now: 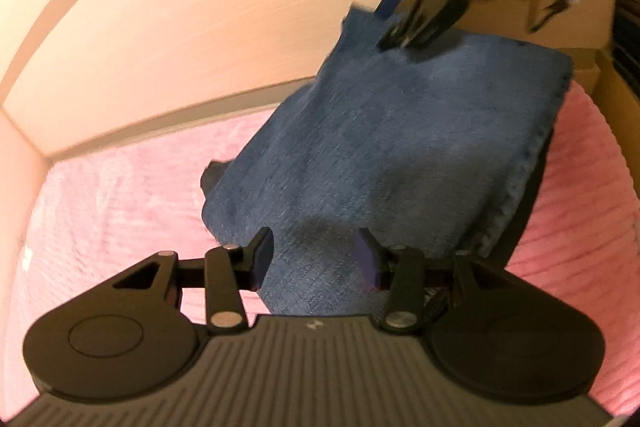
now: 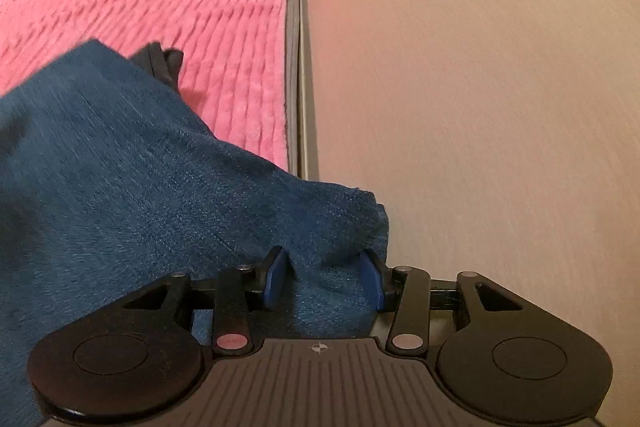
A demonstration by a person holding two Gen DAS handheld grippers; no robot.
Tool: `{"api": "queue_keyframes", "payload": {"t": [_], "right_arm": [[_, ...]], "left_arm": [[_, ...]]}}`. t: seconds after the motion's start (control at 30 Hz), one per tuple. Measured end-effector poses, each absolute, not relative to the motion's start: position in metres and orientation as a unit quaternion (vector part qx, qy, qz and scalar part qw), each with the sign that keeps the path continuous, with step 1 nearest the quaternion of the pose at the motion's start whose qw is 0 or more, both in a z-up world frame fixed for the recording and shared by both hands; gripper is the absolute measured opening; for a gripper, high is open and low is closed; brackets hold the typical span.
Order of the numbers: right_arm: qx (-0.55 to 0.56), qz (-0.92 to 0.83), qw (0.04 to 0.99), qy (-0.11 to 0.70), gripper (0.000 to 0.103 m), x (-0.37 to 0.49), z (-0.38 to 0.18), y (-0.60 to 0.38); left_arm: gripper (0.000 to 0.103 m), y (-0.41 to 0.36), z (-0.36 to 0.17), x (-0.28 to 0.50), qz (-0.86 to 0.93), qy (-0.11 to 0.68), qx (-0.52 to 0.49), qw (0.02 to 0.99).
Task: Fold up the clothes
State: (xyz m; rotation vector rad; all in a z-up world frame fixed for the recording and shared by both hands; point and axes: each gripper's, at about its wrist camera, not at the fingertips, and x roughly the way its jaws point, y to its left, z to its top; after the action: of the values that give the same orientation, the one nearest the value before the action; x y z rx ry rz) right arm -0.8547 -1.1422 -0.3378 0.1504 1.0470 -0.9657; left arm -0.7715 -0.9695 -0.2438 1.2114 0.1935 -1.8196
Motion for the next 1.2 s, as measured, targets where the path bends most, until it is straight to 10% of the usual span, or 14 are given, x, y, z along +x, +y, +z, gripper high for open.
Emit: {"api": "queue_keyframes", "payload": {"t": [0.83, 0.87, 0.97, 1.2], "right_arm": [[0.253, -0.449, 0.75, 0.414, 0.045, -0.902, -0.309, -1.018], [0.257, -0.453, 0.748, 0.411, 0.045, -0.901, -0.305, -1.015], [0.277, -0.472, 0.742, 0.387, 0.091, -0.9, -0.286, -0.997], [0.339, -0.489, 0.725, 0.347, 0.092, -0.888, -0.248, -0.913]], "left_arm": [[0.04, -0.939, -0.247, -0.766, -0.701, 0.194, 0.489, 0.482], [0.043, -0.931, -0.242, -0.764, -0.693, 0.212, 0.482, 0.493], [0.062, -0.906, -0.226, -0.757, -0.67, 0.272, 0.451, 0.524], [0.096, -0.84, -0.193, -0.741, -0.625, 0.383, 0.35, 0.583]]}}
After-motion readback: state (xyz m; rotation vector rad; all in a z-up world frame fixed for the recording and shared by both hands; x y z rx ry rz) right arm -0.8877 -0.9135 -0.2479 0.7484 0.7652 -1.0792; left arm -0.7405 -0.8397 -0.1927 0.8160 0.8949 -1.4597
